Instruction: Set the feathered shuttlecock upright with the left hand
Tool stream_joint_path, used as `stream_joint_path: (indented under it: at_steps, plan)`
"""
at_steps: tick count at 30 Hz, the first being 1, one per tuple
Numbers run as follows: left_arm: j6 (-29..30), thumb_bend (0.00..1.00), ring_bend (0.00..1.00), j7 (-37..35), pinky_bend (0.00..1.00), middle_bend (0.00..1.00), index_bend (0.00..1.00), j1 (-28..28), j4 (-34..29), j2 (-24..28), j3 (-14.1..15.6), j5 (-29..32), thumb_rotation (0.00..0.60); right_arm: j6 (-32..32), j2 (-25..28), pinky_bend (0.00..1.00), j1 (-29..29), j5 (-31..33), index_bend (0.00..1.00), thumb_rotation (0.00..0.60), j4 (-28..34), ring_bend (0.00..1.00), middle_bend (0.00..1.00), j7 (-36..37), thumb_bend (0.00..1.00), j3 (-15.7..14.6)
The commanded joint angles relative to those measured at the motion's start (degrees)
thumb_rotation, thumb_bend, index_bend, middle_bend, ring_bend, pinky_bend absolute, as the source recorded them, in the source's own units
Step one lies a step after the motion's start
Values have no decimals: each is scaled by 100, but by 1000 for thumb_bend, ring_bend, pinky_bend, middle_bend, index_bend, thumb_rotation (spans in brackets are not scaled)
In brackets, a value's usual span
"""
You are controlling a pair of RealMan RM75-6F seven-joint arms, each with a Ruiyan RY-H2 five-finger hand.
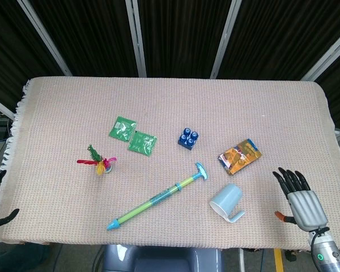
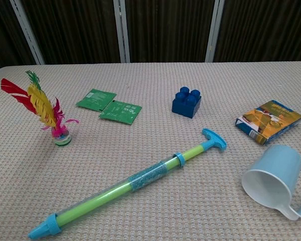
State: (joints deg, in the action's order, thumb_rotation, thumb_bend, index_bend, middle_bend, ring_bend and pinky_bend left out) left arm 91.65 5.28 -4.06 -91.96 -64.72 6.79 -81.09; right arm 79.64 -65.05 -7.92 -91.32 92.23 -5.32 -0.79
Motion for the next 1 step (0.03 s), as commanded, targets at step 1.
stream_joint_path:
  at_steps: [1]
  plan:
    - [-274, 171, 0, 38, 0, 0, 0, -85, -41, 42, -74, 74, 600, 90, -37, 0, 44, -50, 0, 600, -59, 0, 0, -23, 0, -7]
